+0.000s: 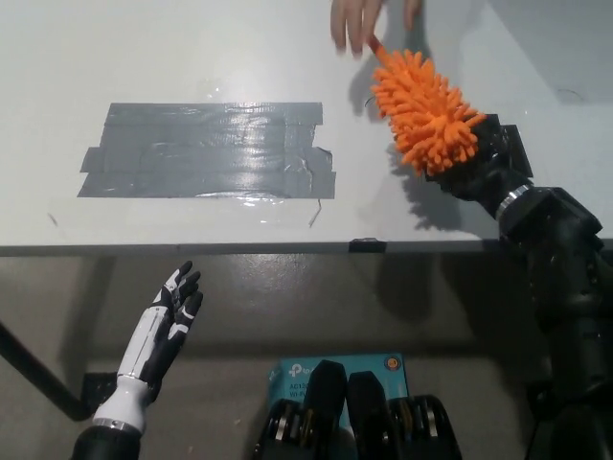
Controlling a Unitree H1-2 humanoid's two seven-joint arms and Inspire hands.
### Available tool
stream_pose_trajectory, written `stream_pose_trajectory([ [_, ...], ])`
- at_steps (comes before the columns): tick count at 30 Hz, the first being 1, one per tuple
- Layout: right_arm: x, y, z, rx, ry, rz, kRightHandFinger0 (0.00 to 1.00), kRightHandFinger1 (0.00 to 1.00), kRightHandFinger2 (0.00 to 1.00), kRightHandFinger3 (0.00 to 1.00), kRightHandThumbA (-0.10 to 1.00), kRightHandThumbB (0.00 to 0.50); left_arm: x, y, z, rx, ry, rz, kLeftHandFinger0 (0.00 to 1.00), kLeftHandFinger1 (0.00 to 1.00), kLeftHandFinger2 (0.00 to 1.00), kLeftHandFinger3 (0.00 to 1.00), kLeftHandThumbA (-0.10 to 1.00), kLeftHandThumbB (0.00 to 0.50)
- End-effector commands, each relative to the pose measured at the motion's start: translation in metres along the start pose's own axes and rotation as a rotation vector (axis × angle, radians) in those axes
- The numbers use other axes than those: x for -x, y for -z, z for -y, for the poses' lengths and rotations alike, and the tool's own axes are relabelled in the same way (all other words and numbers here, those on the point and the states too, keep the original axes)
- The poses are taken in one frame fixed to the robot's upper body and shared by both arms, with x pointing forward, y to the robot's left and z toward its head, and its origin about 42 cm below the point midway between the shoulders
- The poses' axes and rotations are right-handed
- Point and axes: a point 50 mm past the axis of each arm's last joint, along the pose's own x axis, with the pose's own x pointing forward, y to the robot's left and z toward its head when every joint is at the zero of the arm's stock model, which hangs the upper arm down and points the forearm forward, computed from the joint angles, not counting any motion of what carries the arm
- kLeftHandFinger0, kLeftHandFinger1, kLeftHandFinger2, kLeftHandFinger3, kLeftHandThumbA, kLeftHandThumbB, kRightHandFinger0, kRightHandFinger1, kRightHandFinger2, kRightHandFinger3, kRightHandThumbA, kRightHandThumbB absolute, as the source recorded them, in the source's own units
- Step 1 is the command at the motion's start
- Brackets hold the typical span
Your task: An orange duster is kept infront of the robot in the middle of the table and the robot extends its right arm to grab the duster, picks it up and hands it to a person
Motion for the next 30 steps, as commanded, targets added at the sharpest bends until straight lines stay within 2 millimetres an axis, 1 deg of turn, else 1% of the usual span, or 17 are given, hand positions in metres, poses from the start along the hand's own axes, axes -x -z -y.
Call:
stream_pose_trajectory([
  [1, -0.016, -0.012, -0.022, -0.025, -0.091, 0.006, 0.0, 0.41, 0.79, 1.0, -0.1, 0.098, -0.008, -0.014, -0.008, -0.028, 0.013, 0.064, 0.95, 1.0, 1.0, 1.0, 0.87, 0.16],
  [4, -0.016, -0.008, -0.02, -0.008, -0.072, -0.008, 0.0, 0.38, 0.75, 1.0, -0.1, 0.099, -0.008, -0.014, -0.008, -0.04, 0.014, 0.066, 0.95, 1.0, 1.0, 1.0, 0.87, 0.162],
  [5, -0.016, -0.006, -0.019, -0.013, -0.073, -0.015, 0.0, 0.38, 0.75, 1.0, -0.1, 0.088, -0.008, -0.014, -0.008, -0.043, 0.014, 0.062, 0.95, 1.0, 1.0, 1.0, 0.87, 0.165],
  [14, -0.018, -0.005, -0.022, -0.007, -0.063, -0.017, 0.0, 0.38, 0.74, 1.0, -0.1, 0.096, -0.01, -0.017, -0.009, -0.048, 0.015, 0.063, 0.95, 1.0, 1.0, 1.0, 0.88, 0.179],
  [15, -0.017, -0.005, -0.022, 0.002, -0.073, -0.019, 0.0, 0.38, 0.75, 1.0, -0.1, 0.078, -0.01, -0.017, -0.009, -0.05, 0.016, 0.064, 0.95, 1.0, 1.0, 1.0, 0.88, 0.187],
  [17, -0.016, -0.005, -0.022, 0.015, -0.089, -0.023, 0.0, 0.42, 0.79, 1.0, -0.1, 0.092, -0.01, -0.018, -0.009, -0.055, 0.019, 0.067, 0.95, 1.0, 1.0, 1.0, 0.89, 0.188],
  [18, -0.015, -0.005, -0.021, 0.015, -0.089, -0.025, 0.09, 0.53, 0.94, 1.0, -0.1, 0.158, -0.01, -0.018, -0.009, -0.056, 0.019, 0.069, 0.95, 1.0, 1.0, 1.0, 0.89, 0.186],
  [19, -0.014, -0.005, -0.02, 0.012, -0.092, -0.027, 0.2, 0.65, 1.0, 1.0, -0.1, 0.22, -0.01, -0.018, -0.009, -0.057, 0.019, 0.069, 0.95, 1.0, 1.0, 1.0, 0.89, 0.185],
  [20, -0.012, -0.004, -0.018, 0.01, -0.107, -0.032, 0.57, 1.0, 1.0, 1.0, 0.11, 0.362, -0.01, -0.018, -0.009, -0.06, 0.02, 0.07, 0.95, 1.0, 1.0, 1.0, 0.89, 0.185],
  [21, -0.008, -0.001, -0.017, 0.012, -0.139, -0.037, 0.98, 1.0, 1.0, 1.0, 0.17, 0.4, -0.01, -0.017, -0.009, -0.064, 0.021, 0.071, 0.95, 1.0, 1.0, 1.0, 0.89, 0.185],
  [22, -0.006, 0.0, -0.017, 0.012, -0.15, -0.038, 1.0, 1.0, 1.0, 1.0, 0.18, 0.4, -0.01, -0.017, -0.009, -0.065, 0.021, 0.071, 0.95, 1.0, 1.0, 1.0, 0.89, 0.186],
  [23, -0.005, 0.001, -0.017, 0.014, -0.164, -0.039, 1.0, 1.0, 1.0, 1.0, 0.28, 0.46, -0.01, -0.017, -0.009, -0.068, 0.021, 0.073, 0.94, 1.0, 1.0, 1.0, 0.9, 0.183],
  [24, -0.004, 0.001, -0.018, 0.019, -0.192, -0.041, 1.0, 1.0, 1.0, 1.0, 0.3, 0.47, -0.013, -0.019, -0.01, -0.072, 0.022, 0.081, 0.94, 1.0, 1.0, 1.0, 0.91, 0.182],
  [25, -0.005, 0.001, -0.018, 0.033, -0.207, -0.05, 1.0, 1.0, 1.0, 1.0, 0.35, 0.485, -0.015, -0.02, -0.01, -0.071, 0.022, 0.084, 0.94, 1.0, 1.0, 1.0, 0.91, 0.187],
  [26, -0.005, 0.002, -0.018, 0.037, -0.21, -0.053, 1.0, 1.0, 1.0, 1.0, 0.37, 0.496, -0.015, -0.02, -0.01, -0.07, 0.022, 0.085, 0.94, 1.0, 1.0, 1.0, 0.91, 0.188],
  [29, -0.006, 0.003, -0.02, 0.067, -0.238, -0.051, 1.0, 1.0, 1.0, 1.0, 0.55, 0.5, -0.014, -0.02, -0.011, -0.07, 0.019, 0.081, 0.95, 1.0, 1.0, 1.0, 0.91, 0.197],
  [30, -0.006, 0.003, -0.02, 0.067, -0.238, -0.051, 1.0, 1.0, 1.0, 1.0, 0.55, 0.5, -0.014, -0.02, -0.011, -0.07, 0.019, 0.081, 0.95, 1.0, 1.0, 1.0, 0.91, 0.197],
])
